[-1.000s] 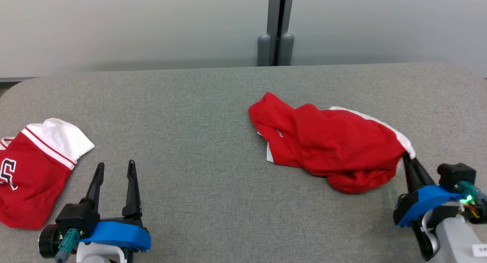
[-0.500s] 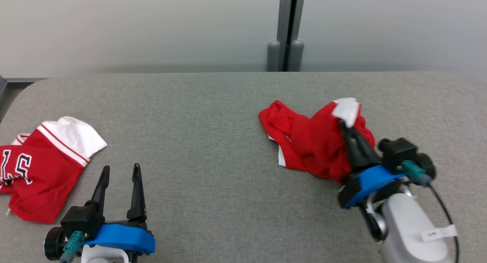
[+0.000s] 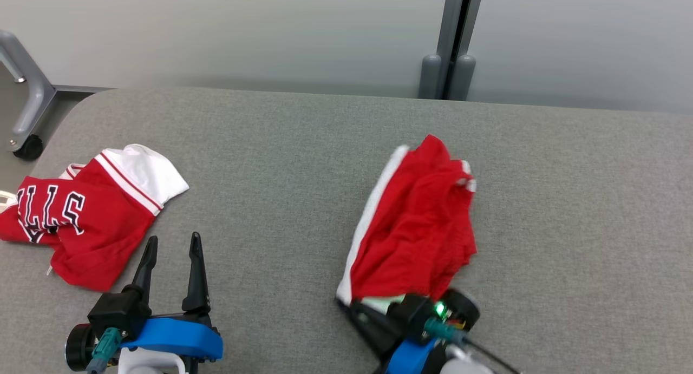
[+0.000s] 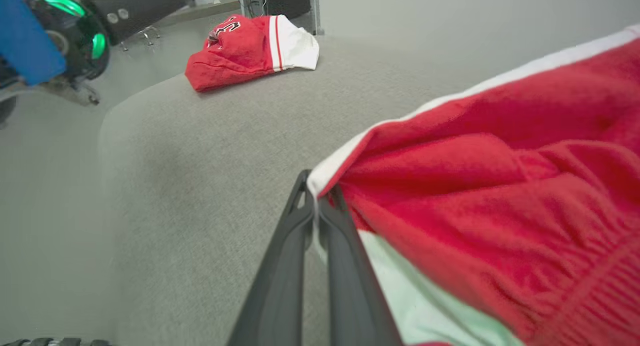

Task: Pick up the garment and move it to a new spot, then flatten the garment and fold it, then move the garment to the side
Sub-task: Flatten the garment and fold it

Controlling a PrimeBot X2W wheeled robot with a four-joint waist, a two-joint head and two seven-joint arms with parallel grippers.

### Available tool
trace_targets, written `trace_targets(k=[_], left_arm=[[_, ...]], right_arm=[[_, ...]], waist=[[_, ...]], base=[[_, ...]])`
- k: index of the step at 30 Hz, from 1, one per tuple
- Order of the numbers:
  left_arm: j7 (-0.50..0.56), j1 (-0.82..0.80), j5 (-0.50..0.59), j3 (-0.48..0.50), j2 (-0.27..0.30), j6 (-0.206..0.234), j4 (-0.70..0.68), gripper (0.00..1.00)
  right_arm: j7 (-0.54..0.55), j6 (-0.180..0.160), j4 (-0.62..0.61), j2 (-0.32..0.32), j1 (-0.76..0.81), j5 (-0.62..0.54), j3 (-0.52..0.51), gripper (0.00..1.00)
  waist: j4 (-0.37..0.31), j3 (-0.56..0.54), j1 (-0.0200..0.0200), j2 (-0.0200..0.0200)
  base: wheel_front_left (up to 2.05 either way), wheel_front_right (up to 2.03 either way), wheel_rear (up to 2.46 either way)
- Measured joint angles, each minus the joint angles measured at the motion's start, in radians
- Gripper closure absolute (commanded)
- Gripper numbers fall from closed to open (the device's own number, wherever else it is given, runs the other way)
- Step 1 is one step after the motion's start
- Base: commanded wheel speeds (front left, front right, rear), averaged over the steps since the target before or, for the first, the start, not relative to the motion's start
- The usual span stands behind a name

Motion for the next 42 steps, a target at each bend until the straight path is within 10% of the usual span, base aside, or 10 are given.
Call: trace_targets(k=[12, 14, 30, 42], left_arm=[[0.0, 0.005, 0.0, 0.002, -0.002, 0.0, -0.001, 0.0], [0.0, 0.005, 0.0, 0.001, -0.002, 0.0, -0.002, 0.0], [0.0, -0.003, 0.012, 0.016, -0.003, 0.0, -0.012, 0.0], [0.0, 0.002, 0.016, 0.009, -0.003, 0.0, -0.011, 0.0]], right_arm=[[0.009, 0.0, 0.088, 0.0, 0.071, 0.067, 0.212, 1.0], [0.009, 0.0, 0.099, -0.001, 0.078, 0.071, 0.214, 0.0], [0.001, 0.0, -0.112, -0.056, 0.141, -0.04, -0.137, 0.0], [0.1, 0.0, -0.086, -0.091, 0.156, -0.082, -0.073, 0.0]], waist=[[-0.041, 0.008, 0.0, 0.0], [-0.055, 0.008, 0.0, 0.0], [-0.111, -0.004, 0.0, 0.0001], [-0.078, -0.014, -0.0001, 0.0001]], base=[[0.0, 0.0, 0.0], [0.0, 0.0, 0.0], [0.0, 0.0, 0.0], [0.0, 0.0, 0.0]])
